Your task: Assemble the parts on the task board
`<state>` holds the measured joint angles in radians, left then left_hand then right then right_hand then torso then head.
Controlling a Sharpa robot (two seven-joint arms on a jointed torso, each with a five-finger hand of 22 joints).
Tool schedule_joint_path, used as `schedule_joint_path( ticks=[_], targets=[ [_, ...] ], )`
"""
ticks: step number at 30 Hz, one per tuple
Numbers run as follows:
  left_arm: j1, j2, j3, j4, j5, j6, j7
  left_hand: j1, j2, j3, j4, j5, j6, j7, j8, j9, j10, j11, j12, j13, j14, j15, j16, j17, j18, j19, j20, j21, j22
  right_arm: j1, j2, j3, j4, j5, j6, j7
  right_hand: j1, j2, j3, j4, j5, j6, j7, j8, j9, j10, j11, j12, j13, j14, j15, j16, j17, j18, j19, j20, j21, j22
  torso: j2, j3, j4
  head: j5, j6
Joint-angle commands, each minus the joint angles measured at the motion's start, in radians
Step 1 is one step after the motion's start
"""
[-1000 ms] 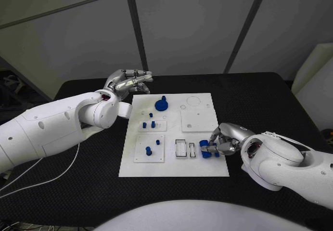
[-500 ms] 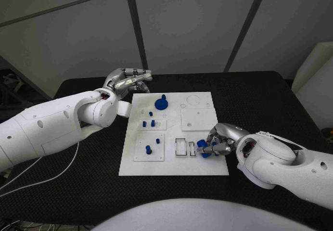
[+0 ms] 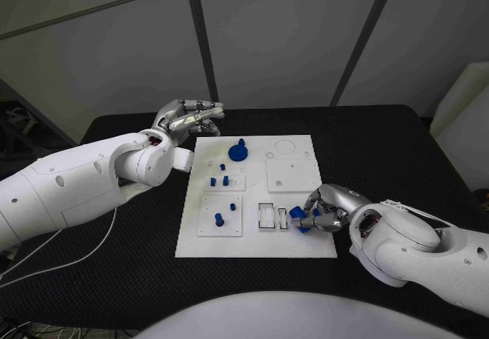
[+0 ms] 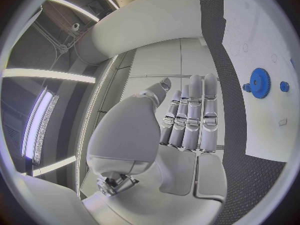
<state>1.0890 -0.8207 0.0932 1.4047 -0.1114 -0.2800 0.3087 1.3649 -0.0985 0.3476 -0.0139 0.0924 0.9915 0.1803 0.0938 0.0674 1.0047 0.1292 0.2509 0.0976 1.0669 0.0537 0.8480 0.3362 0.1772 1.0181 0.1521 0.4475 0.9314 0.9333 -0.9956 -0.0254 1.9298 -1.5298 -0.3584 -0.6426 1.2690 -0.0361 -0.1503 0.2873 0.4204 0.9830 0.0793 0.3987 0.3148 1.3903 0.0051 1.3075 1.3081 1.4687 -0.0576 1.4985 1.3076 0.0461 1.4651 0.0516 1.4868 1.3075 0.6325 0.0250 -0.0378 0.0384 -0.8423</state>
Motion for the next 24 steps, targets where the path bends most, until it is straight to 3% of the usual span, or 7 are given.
schedule_joint_path(
  ticks=[1, 6, 10, 17, 24],
  targets=[
    [0.001, 0.001, 0.001, 0.001, -0.004, 0.013, 0.002, 0.003, 0.005, -0.008, 0.0, 0.002, 0.005, 0.0, 0.002, 0.001, -0.007, -0.002, 0.005, -0.001, -0.007, 0.0, 0.004, -0.001, 0.003, 0.001, 0.001, -0.007, -0.001, 0.0, -0.01, 0.0, 0.027, 0.013, -0.087, -0.002, 0.003, 0.006, -0.004, -0.001, 0.007, 0.007, 0.0, 0.007, 0.01, 0.007, -0.002, 0.004, 0.021, 0.079, -0.007, 0.005, 0.145, -0.018, 0.055, -0.008, 0.005, 0.15, -0.002, -0.0007, -0.0007, -0.002, 0.002],
    [0.001, 0.004, 0.001, 0.0, -0.004, 0.015, 0.001, 0.003, 0.005, -0.008, 0.0, 0.002, 0.005, 0.0, 0.002, 0.001, -0.007, -0.002, 0.005, -0.001, -0.007, 0.0, 0.004, -0.001, 0.003, 0.001, 0.001, -0.007, -0.001, 0.003, -0.016, 0.003, 0.056, 0.045, -0.142, 0.008, 0.002, 0.01, -0.007, 0.001, 0.012, 0.01, -0.002, 0.009, 0.012, 0.01, -0.003, 0.007, 0.023, 0.079, -0.008, 0.007, 0.148, -0.019, 0.056, -0.009, 0.007, 0.152, -0.001, -0.0028, 0.0032, -0.004, 0.006],
    [0.001, 0.005, 0.001, 0.0, -0.004, 0.016, 0.0, 0.003, 0.005, -0.008, 0.0, 0.002, 0.005, 0.0, 0.002, 0.001, -0.007, -0.002, 0.005, -0.001, -0.007, 0.0, 0.004, -0.001, 0.003, 0.001, 0.001, -0.007, -0.001, 0.005, -0.003, 0.004, 0.063, 0.066, -0.16, 0.014, 0.0, 0.012, -0.008, 0.002, 0.015, 0.011, -0.002, 0.01, 0.014, 0.01, -0.004, 0.007, 0.024, 0.079, -0.009, 0.007, 0.148, -0.019, 0.057, -0.009, 0.007, 0.152, 0.0, -0.0017, 0.0019, -0.001, 0.008],
    [0.001, 0.006, 0.001, 0.0, -0.004, 0.017, 0.0, 0.003, 0.005, -0.008, 0.0, 0.002, 0.005, 0.0, 0.002, 0.001, -0.007, -0.002, 0.005, -0.001, -0.007, 0.0, 0.004, -0.001, 0.003, 0.001, 0.001, -0.007, -0.001, 0.006, 0.035, 0.005, 0.052, 0.082, -0.165, 0.022, -0.002, 0.014, -0.01, 0.003, 0.019, 0.012, -0.003, 0.01, 0.015, 0.011, -0.004, 0.006, 0.024, 0.079, -0.009, 0.008, 0.149, -0.019, 0.057, -0.01, 0.007, 0.153, 0.002, -0.0018, 0.002, 0.004, 0.008],
    [0.001, 0.008, 0.001, 0.0, -0.004, 0.019, -0.001, 0.003, 0.005, -0.008, 0.0, 0.002, 0.005, 0.0, 0.002, 0.001, -0.007, -0.002, 0.005, -0.001, -0.007, 0.0, 0.004, -0.001, 0.003, 0.001, 0.001, -0.007, -0.001, 0.007, 0.083, 0.005, 0.018, 0.089, -0.135, 0.019, -0.029, 0.027, -0.025, 0.005, 0.022, 0.013, -0.005, 0.013, 0.023, 0.012, -0.006, 0.003, 0.024, 0.079, -0.011, 0.007, 0.148, -0.019, 0.057, -0.013, 0.008, 0.153, 0.001, -0.0025, 0.0026, 0.006, 0.008]
  ],
)
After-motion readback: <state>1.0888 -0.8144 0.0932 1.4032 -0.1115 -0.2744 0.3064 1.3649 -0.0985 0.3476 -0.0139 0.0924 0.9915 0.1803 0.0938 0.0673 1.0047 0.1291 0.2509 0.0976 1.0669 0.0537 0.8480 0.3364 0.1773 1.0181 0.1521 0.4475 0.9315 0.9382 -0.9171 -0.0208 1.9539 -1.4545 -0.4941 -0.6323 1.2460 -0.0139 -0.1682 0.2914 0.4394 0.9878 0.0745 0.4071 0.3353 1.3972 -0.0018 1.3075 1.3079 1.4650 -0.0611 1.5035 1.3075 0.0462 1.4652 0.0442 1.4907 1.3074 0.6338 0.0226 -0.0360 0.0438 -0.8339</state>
